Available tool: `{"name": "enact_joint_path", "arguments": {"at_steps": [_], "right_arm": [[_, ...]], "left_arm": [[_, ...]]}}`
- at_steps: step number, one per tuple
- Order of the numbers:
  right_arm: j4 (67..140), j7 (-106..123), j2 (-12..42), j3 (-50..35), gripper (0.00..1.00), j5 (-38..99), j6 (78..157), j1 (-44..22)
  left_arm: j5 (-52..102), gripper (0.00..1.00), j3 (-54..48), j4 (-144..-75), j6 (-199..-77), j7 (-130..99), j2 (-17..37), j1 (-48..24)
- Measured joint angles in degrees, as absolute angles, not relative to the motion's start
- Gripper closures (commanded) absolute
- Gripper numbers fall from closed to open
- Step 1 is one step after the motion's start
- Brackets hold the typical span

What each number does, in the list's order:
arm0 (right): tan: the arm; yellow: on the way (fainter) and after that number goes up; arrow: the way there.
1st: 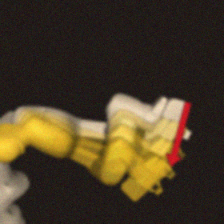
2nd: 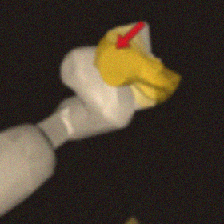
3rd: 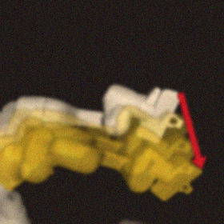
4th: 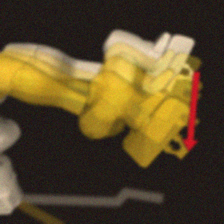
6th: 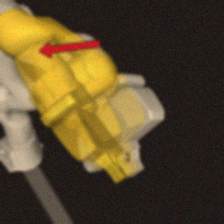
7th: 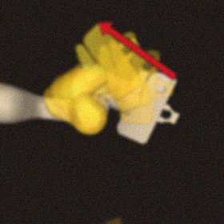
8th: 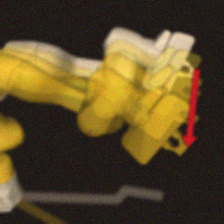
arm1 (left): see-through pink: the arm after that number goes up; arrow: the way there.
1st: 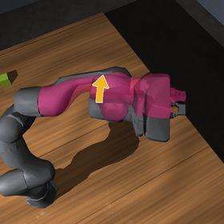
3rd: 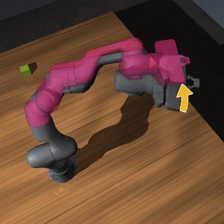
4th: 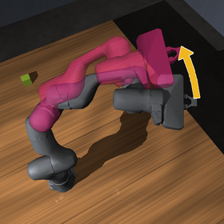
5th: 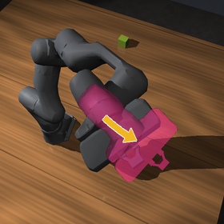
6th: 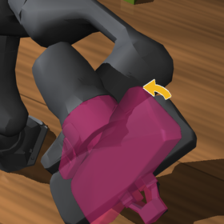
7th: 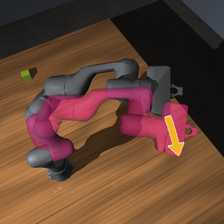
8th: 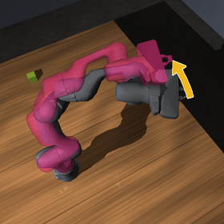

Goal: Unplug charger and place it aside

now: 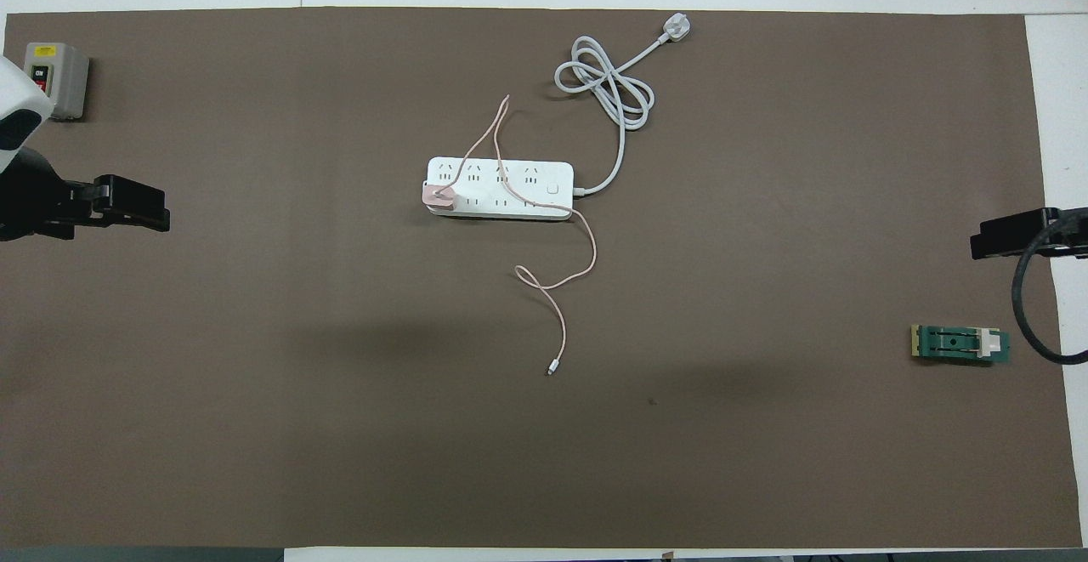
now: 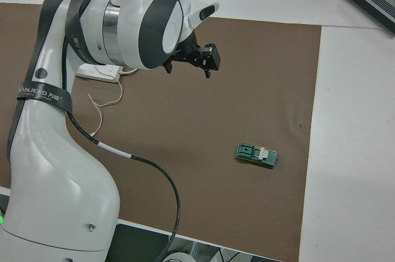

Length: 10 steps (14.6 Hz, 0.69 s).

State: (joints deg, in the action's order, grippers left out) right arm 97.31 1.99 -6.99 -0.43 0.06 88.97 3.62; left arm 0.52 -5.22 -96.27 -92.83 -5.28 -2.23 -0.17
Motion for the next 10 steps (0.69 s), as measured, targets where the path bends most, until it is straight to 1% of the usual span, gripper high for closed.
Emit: {"name": "enact_joint_path", "arguments": {"at_steps": [7,10], "right_arm": [[97.31,1.99,-6.99,-0.43,0.00,0.06,88.97,3.62],[97.38,1.99,-6.99,-0.43,0.00,0.06,88.96,3.62]], "left_arm": [[0.52,0.00,-5.22,-96.27,-92.83,-5.75,-2.23,-0.17],[0.52,0.00,-5.22,-96.27,-92.94,-11.79,-2.23,-0.17]]}}
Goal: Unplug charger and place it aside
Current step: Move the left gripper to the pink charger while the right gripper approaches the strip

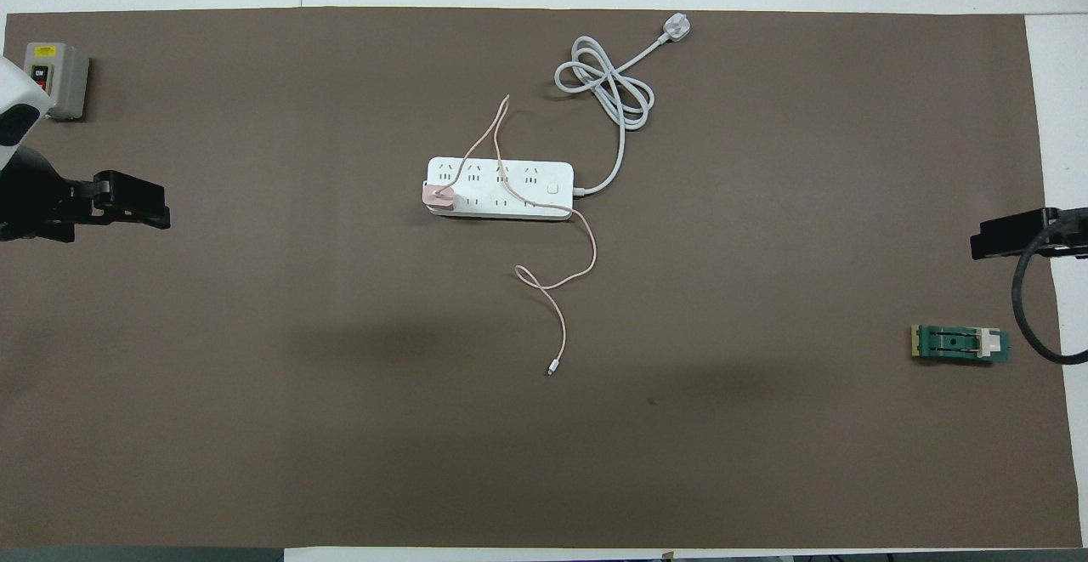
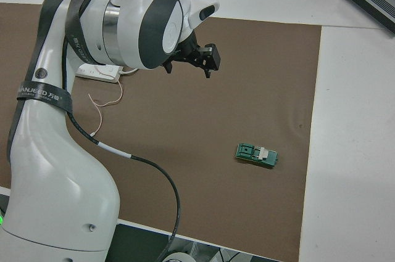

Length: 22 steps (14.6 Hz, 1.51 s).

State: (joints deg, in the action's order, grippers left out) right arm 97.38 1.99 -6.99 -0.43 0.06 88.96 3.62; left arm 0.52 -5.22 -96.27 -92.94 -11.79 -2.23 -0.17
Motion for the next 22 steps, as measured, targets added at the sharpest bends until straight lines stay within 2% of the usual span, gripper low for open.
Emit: {"name": "enact_joint_path", "arguments": {"at_steps": [8,12,15,19,22], "right_arm": [[99.83,-9.48,-6.95,-1.39,0.00,0.58,88.82,2.96],[101.64,-21.94,-6.31,-1.86,0.00,2.29,89.43,-0.41],[103.81,-33.52,-4.93,-1.91,0.00,6.19,93.19,-3.44],[104.58,-50.35,-0.04,-2.01,0.00,13.43,100.17,-7.80],[104.70,-59.01,4.01,-1.99,0.00,22.62,105.56,-8.40]], "left_arm": [[0.52,0.00,-5.52,-98.75,-95.92,-42.80,-1.52,-1.54],[0.80,0.00,-5.63,-98.00,-100.20,-63.40,4.36,-5.23],[2.44,0.00,-5.68,-95.22,-103.97,-76.12,9.67,-6.84],[3.29,0.00,-5.71,-93.56,-107.39,-86.43,13.82,-9.42],[3.30,0.00,-5.76,-92.37,-111.00,-93.67,16.41,-12.41]]}}
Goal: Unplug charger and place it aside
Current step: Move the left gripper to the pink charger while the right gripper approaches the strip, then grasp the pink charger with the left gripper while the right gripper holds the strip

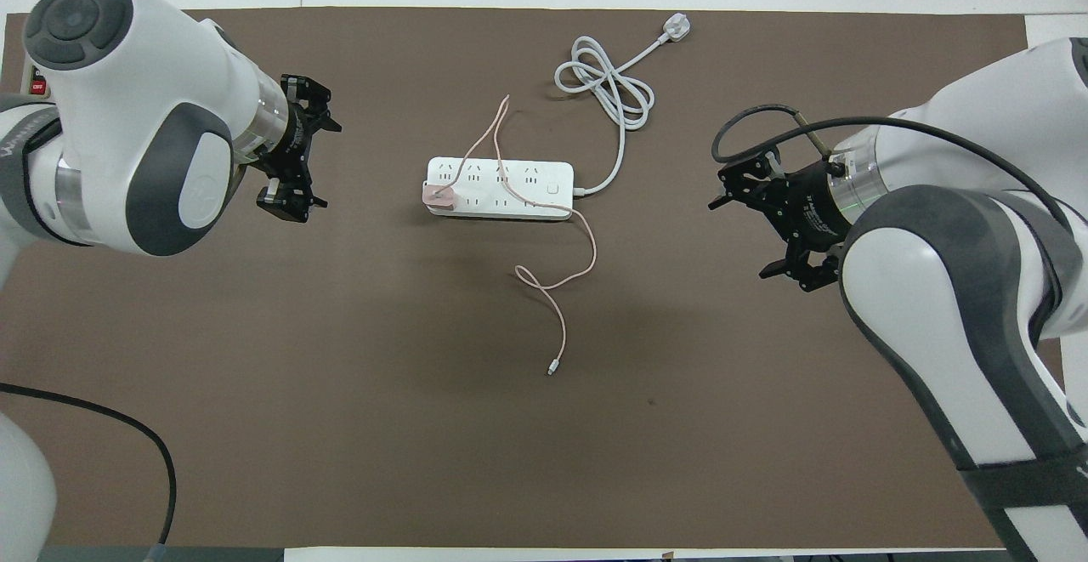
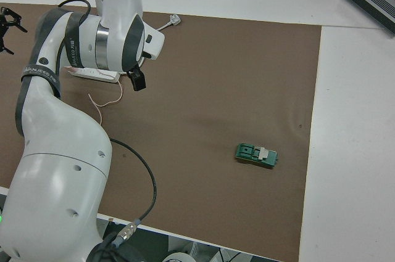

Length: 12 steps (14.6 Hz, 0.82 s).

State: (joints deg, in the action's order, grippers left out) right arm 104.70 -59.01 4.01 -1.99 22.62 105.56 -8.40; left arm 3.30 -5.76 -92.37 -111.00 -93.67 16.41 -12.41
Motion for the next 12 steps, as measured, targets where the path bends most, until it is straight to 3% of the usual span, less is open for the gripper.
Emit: {"name": "enact_joint_path", "arguments": {"at_steps": [4,8,12], "right_arm": [[104.78,-65.01,8.81,-1.97,0.00,32.01,111.13,-9.16],[104.85,-67.59,13.05,-1.97,0.00,42.51,114.84,-9.65],[104.76,-69.24,19.57,-1.99,0.00,53.21,121.58,-13.30]], "left_arm": [[3.29,0.00,-5.65,-90.30,-111.02,-99.87,20.38,-15.79],[1.62,0.00,-5.21,-82.95,-110.42,-105.71,28.19,-18.91],[-0.86,0.00,-5.12,-81.48,-110.39,-110.36,30.43,-20.89]]}}
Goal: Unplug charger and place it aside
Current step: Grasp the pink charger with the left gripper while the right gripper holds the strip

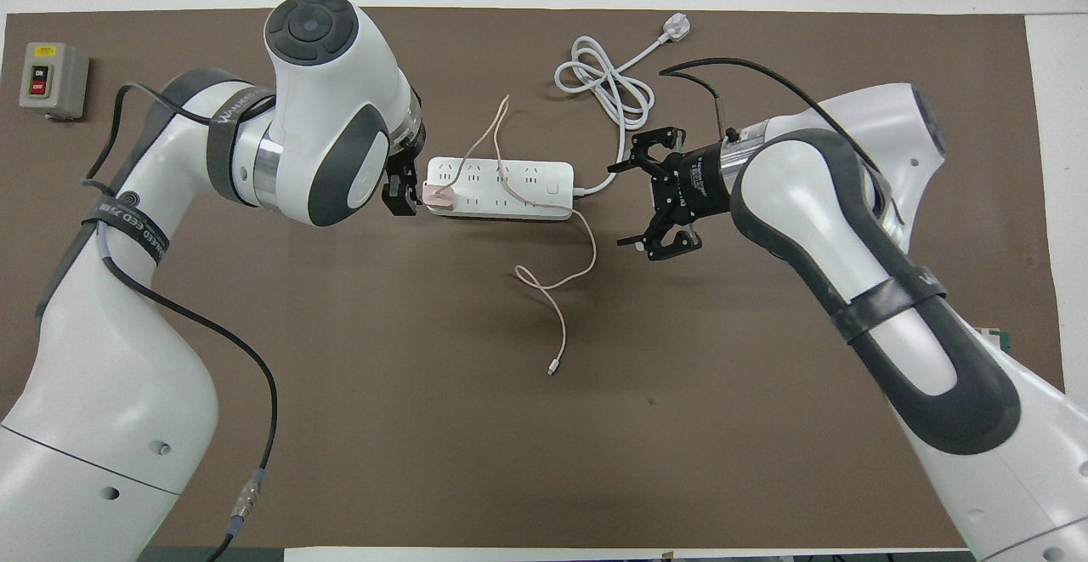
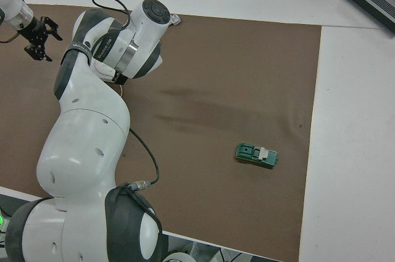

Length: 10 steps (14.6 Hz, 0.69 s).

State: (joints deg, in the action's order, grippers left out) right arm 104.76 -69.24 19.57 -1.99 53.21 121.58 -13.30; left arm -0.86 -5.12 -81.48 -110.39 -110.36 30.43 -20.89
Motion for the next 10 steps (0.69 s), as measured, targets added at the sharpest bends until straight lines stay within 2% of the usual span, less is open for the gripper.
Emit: {"name": "enact_joint_path", "arguments": {"at_steps": [3,10], "right_arm": [[104.04,-69.47,23.25,-1.99,0.00,60.92,125.00,-14.89],[97.37,-69.83,29.86,-2.00,0.00,61.94,127.23,-17.16]], "left_arm": [[-0.92,0.00,-5.08,-81.51,-110.21,-111.52,30.58,-21.05],[-2.45,0.00,-5.03,-83.62,-109.88,-114.99,30.70,-22.91]]}}
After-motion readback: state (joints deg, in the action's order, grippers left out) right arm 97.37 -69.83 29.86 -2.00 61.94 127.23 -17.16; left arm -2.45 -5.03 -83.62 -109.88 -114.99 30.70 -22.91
